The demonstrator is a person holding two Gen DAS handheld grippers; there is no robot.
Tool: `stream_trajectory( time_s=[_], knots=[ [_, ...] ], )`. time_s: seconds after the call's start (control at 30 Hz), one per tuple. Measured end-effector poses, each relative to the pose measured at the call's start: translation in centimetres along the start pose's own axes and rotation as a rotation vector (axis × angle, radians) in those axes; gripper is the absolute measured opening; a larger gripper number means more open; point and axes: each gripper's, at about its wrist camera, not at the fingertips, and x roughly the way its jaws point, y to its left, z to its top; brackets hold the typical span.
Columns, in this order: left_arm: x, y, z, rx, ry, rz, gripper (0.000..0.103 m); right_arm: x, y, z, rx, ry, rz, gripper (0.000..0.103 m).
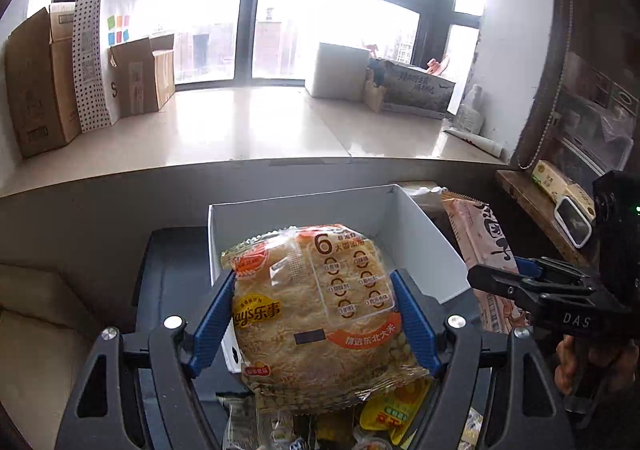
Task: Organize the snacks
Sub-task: 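Place the flatbread packet in the box with the left tool while the right tool drops the pink packet in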
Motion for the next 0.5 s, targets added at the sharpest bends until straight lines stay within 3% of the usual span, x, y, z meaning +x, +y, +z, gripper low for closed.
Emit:
stream_trajectory(
  time_s=[0.2,0.3,0.4,0.5],
  knots=[
    [6.4,1.3,2.7,-0.012,0.079,0.033,0.081,4.9,0.3,4.7,-0.047,0.04,0.002,0.058],
    [8.8,2.2,2.8,-0.033,0.108,0.06,0.081,7.9,0.0,6.3,-0.089,0.065,-0.047,0.058],
    [10.8,2.9,2.4,-0.053,0.144,0.055,0.083,11.0,-1.4,6.9,-0.055,0.124,-0.014,0.059],
    [12.0,3.1,1.9,-0.064,0.163,0.028,0.1,13.1,-2.5,6.7,-0.041,0.166,-0.037,0.063]
  ],
)
